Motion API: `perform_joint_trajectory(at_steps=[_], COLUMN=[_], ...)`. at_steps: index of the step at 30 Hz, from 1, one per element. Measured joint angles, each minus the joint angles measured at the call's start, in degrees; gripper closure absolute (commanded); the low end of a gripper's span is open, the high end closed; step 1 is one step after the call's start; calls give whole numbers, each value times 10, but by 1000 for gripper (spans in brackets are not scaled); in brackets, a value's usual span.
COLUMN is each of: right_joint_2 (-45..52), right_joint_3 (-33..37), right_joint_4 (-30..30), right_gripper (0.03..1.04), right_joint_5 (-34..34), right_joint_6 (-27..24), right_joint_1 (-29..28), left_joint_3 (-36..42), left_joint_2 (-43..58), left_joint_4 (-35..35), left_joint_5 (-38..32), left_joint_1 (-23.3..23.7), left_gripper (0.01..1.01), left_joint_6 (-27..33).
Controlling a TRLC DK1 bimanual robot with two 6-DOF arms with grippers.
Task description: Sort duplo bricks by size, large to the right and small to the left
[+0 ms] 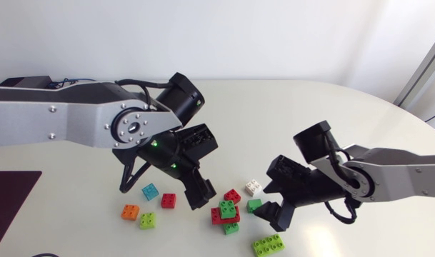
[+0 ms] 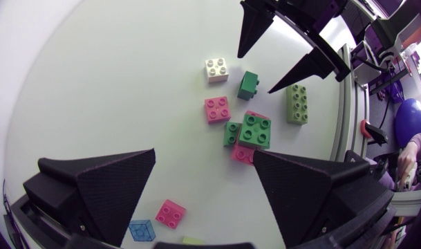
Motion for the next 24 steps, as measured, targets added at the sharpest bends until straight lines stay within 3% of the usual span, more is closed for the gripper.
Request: perform_joint_trajectory(at_steps=[6,11,24], right_joint_2=[43,60,50], right_joint_3=[4,8,12], right_joint_4=[10,25,35], right_gripper=[464,811,838], right_joint_5=[0,11,34], right_joint_6=[0,0,0], right_joint_1=[14,18,48], left_joint_3=[-6,-19,-27], left_joint_2=[-2,-8,-27], left_joint_4=[4,6,7], left_joint_5=[0,0,0], left_joint_1=[5,9,25], left_gripper=[43,44,44], left_joint_6=[0,0,2])
